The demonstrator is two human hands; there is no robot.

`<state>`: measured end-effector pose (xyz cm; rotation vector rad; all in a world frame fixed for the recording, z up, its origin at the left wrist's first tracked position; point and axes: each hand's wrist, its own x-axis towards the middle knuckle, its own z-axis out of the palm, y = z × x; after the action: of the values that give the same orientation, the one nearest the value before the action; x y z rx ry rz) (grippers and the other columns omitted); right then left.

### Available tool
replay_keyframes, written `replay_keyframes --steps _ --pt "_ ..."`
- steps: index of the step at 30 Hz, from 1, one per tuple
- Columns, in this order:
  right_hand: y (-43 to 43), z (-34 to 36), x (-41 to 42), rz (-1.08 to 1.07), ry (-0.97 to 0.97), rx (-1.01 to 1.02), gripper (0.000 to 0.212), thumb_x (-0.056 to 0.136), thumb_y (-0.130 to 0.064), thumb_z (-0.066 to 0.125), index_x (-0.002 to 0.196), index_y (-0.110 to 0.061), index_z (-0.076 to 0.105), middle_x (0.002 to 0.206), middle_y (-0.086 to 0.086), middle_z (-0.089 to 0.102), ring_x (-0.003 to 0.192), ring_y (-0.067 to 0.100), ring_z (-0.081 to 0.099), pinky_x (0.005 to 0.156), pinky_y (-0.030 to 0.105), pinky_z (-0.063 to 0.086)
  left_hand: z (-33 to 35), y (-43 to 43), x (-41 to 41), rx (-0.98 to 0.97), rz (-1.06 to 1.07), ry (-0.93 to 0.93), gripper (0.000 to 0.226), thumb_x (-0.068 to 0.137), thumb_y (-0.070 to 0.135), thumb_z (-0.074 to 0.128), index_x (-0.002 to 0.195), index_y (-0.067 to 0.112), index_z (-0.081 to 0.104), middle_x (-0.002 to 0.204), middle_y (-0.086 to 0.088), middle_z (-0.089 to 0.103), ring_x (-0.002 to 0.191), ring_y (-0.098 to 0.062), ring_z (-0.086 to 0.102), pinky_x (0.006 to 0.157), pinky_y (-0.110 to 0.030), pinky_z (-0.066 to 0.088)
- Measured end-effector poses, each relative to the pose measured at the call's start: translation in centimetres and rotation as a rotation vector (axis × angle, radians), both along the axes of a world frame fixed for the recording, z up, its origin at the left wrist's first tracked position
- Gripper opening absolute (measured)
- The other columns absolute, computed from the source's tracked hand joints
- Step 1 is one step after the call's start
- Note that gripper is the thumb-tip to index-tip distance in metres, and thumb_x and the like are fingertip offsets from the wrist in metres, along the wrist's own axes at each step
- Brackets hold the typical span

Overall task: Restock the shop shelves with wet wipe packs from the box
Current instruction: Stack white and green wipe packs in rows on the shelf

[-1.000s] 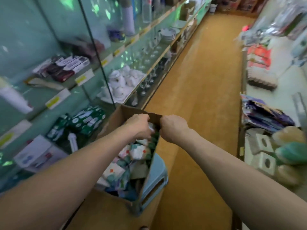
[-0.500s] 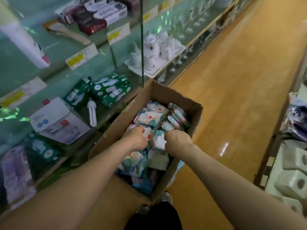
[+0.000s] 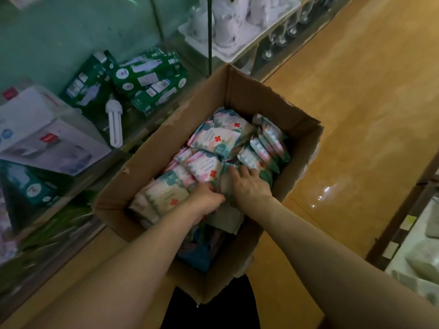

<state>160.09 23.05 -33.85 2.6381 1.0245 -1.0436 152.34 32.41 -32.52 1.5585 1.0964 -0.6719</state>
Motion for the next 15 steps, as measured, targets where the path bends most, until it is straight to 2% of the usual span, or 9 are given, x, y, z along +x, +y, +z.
replay_keyframes --steps 2,4,6,8,10,13,14,15 --pt "0.0 -0.5 0.5 -0.002 -0.027 -0.005 0.087 0.091 -0.022 0.060 0.152 -0.016 -0.001 0.148 0.014 0.024 0.135 0.034 0.023 0.098 0.044 0.042 -0.6 -0.6 -0.4 -0.061 0.074 0.003 0.019 0.093 0.015 0.054 0.110 0.012 0.061 0.091 -0.007 0.064 0.075 -0.019 0.061 0.049 -0.018 0.044" --pt "0.1 -0.8 0.8 -0.002 -0.057 -0.018 0.089 0.089 -0.025 0.063 0.152 -0.013 0.001 0.146 0.015 0.026 0.134 0.034 0.025 0.099 0.042 0.041 -1.1 -1.0 -0.8 -0.117 0.169 0.005 0.015 0.095 0.015 0.052 0.107 0.017 0.059 0.082 -0.002 0.058 0.070 -0.014 0.058 0.045 -0.018 0.044" --pt "0.1 -0.9 1.0 -0.015 -0.070 -0.044 0.080 0.089 -0.031 0.062 0.149 -0.011 0.014 0.144 0.016 0.030 0.132 0.033 0.029 0.100 0.041 0.039 -1.3 -1.1 -1.0 -0.162 0.248 0.022 0.012 0.094 0.013 0.053 0.104 0.017 0.059 0.081 -0.003 0.057 0.069 -0.015 0.056 0.052 -0.022 0.046" --pt "0.0 -0.8 1.3 -0.028 -0.023 -0.057 0.064 0.087 -0.039 0.063 0.138 -0.011 0.036 0.138 0.013 0.042 0.127 0.031 0.037 0.100 0.038 0.039 -1.6 -0.8 -1.3 -0.194 0.320 0.039 0.013 0.091 0.008 0.054 0.101 0.014 0.060 0.082 -0.006 0.057 0.071 -0.017 0.055 0.058 -0.026 0.048" --pt "-0.1 -0.1 1.6 -0.105 0.112 -0.011 0.055 0.086 -0.044 0.064 0.127 -0.012 0.048 0.126 0.009 0.052 0.119 0.028 0.047 0.090 0.031 0.041 -1.5 -0.4 -1.7 -0.255 0.418 0.031 0.020 0.088 0.001 0.055 0.104 0.011 0.061 0.089 -0.010 0.061 0.077 -0.021 0.057 0.065 -0.031 0.049" --pt "-0.2 1.4 2.0 -0.476 0.569 0.193 0.042 0.084 -0.037 0.070 0.118 -0.017 0.056 0.110 0.001 0.056 0.101 0.020 0.056 0.070 0.021 0.045 -1.4 0.3 -2.0 -0.389 0.585 -0.039 0.036 0.083 -0.002 0.057 0.117 0.011 0.061 0.108 -0.013 0.067 0.091 -0.025 0.064 0.067 -0.033 0.053" --pt "-0.1 1.9 2.0 -0.590 0.712 0.259 0.038 0.084 -0.034 0.071 0.116 -0.019 0.057 0.107 -0.001 0.058 0.093 0.016 0.057 0.061 0.017 0.046 -1.4 0.4 -2.1 -0.431 0.619 -0.067 0.038 0.083 -0.001 0.058 0.119 0.012 0.060 0.108 -0.012 0.068 0.090 -0.024 0.065 0.065 -0.032 0.053" --pt "0.0 2.2 2.0 -0.636 0.769 0.306 0.038 0.084 -0.033 0.071 0.117 -0.020 0.057 0.106 -0.003 0.060 0.089 0.014 0.056 0.055 0.015 0.046 -1.3 0.4 -2.1 -0.447 0.625 -0.092 0.039 0.084 0.001 0.059 0.120 0.015 0.060 0.105 -0.010 0.068 0.088 -0.023 0.065 0.065 -0.032 0.052"
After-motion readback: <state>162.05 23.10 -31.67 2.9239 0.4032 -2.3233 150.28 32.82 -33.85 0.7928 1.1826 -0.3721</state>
